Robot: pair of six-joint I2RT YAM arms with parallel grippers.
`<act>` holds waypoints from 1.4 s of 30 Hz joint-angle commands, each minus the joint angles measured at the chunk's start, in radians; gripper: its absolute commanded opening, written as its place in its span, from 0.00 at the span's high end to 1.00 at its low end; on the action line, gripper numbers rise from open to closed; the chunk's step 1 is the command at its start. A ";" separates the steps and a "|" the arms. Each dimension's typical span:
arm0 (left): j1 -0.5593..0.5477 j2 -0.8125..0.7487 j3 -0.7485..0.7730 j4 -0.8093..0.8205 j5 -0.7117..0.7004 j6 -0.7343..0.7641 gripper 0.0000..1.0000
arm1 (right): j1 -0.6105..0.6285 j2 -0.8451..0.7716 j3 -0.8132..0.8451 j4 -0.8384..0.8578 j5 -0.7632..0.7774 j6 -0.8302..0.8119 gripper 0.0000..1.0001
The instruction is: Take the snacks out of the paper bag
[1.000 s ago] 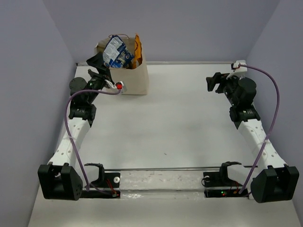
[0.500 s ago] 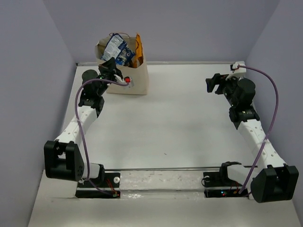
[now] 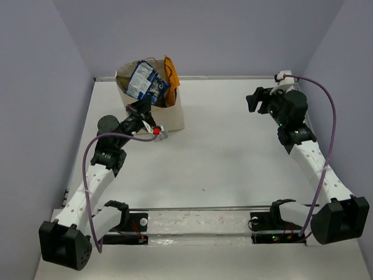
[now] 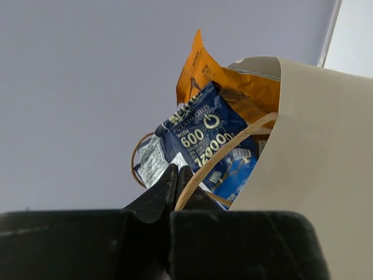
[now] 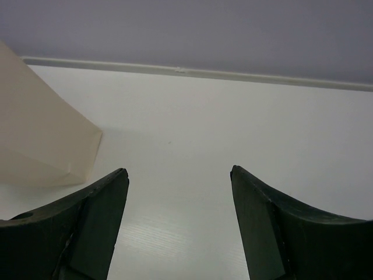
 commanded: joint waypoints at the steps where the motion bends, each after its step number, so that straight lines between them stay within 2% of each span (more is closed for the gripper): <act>1: -0.062 -0.134 -0.004 0.057 0.078 -0.015 1.00 | 0.163 0.102 0.198 -0.186 0.115 -0.053 0.24; 4: -0.100 -0.199 -0.001 -0.020 0.067 -0.024 1.00 | 0.249 0.178 0.392 -0.305 0.130 -0.001 0.25; 10: -0.151 -0.305 -0.025 -0.155 0.007 -0.023 1.00 | 0.416 0.326 0.672 -0.369 0.068 0.141 0.26; 13: -0.161 -0.337 -0.045 -0.181 -0.016 -0.020 1.00 | 0.479 0.411 0.821 -0.415 0.054 0.168 0.26; 17: -0.181 -0.378 -0.064 -0.211 -0.042 -0.030 1.00 | 0.545 0.495 0.990 -0.571 0.006 0.200 0.30; 20: -0.192 -0.405 -0.078 -0.237 -0.059 -0.030 1.00 | 0.583 0.508 1.030 -0.681 -0.003 0.263 0.31; 24: -0.198 -0.429 -0.096 -0.252 -0.063 -0.026 1.00 | 0.666 0.524 1.041 -0.787 0.104 0.280 0.32; 35: -0.211 -0.461 -0.121 -0.267 -0.103 -0.052 1.00 | 0.709 0.657 1.116 -0.775 0.160 0.306 0.37; 37: -0.212 -0.466 -0.116 -0.267 -0.111 -0.067 1.00 | 0.709 0.686 1.127 -0.800 0.209 0.311 0.38; 38: -0.212 -0.469 -0.116 -0.270 -0.116 -0.076 1.00 | 0.709 0.696 1.136 -0.804 0.210 0.311 0.41; 39: -0.212 -0.471 -0.114 -0.270 -0.119 -0.089 1.00 | 0.709 0.703 1.145 -0.806 0.207 0.309 0.55; 42: -0.212 -0.477 -0.117 -0.273 -0.134 -0.089 1.00 | 0.709 0.725 1.219 -0.795 0.173 0.291 0.84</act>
